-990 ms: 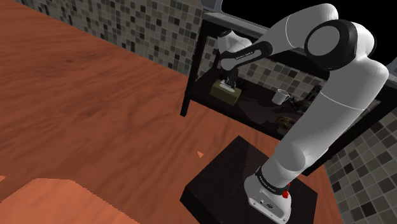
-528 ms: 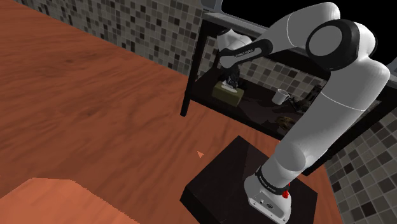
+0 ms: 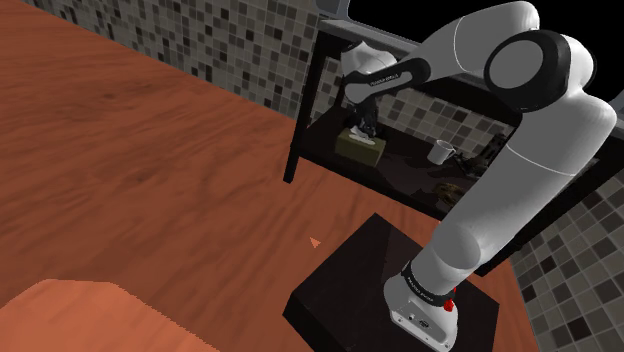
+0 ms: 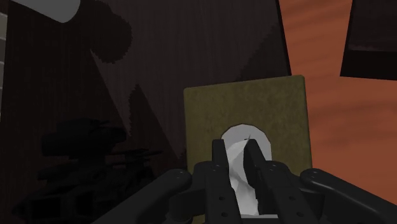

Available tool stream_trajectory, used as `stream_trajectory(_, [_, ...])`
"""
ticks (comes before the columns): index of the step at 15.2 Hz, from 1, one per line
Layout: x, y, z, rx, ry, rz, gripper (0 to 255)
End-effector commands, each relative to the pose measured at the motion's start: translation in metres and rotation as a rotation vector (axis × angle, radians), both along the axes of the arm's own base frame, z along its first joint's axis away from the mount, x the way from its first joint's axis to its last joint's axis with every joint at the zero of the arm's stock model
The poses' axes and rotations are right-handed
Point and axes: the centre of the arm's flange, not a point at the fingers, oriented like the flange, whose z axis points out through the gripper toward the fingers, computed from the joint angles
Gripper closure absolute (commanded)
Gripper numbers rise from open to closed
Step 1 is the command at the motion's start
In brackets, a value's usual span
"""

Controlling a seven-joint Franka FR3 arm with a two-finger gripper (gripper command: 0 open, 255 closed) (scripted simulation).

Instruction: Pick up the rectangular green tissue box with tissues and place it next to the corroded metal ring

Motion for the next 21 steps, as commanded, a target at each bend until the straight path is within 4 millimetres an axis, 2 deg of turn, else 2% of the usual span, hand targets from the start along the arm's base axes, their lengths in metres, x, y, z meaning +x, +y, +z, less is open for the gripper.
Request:
stream_trajectory(1, [0.01,-0.012,0.083,-0.051,-0.143,-0.013,255])
stream_trajectory(5, [0.01,-0.012,0.104,-0.051,-0.143,-0.013,255])
stream_trajectory(6, [-0.001,0.005,0.013,0.006,0.044,0.003,255])
stream_trajectory(7, [-0.001,0.005,0.013,0.006,0.044,0.003,0])
stream_trajectory(12, [0.048,0.076,-0.003,-0.182,0.207,0.28,0])
stream_trajectory(13, [0.049,0.078,-0.004,-0.186,0.211,0.287,0])
stream_trajectory(21, [0.035,0.05,-0.03,-0.186,0.211,0.287,0])
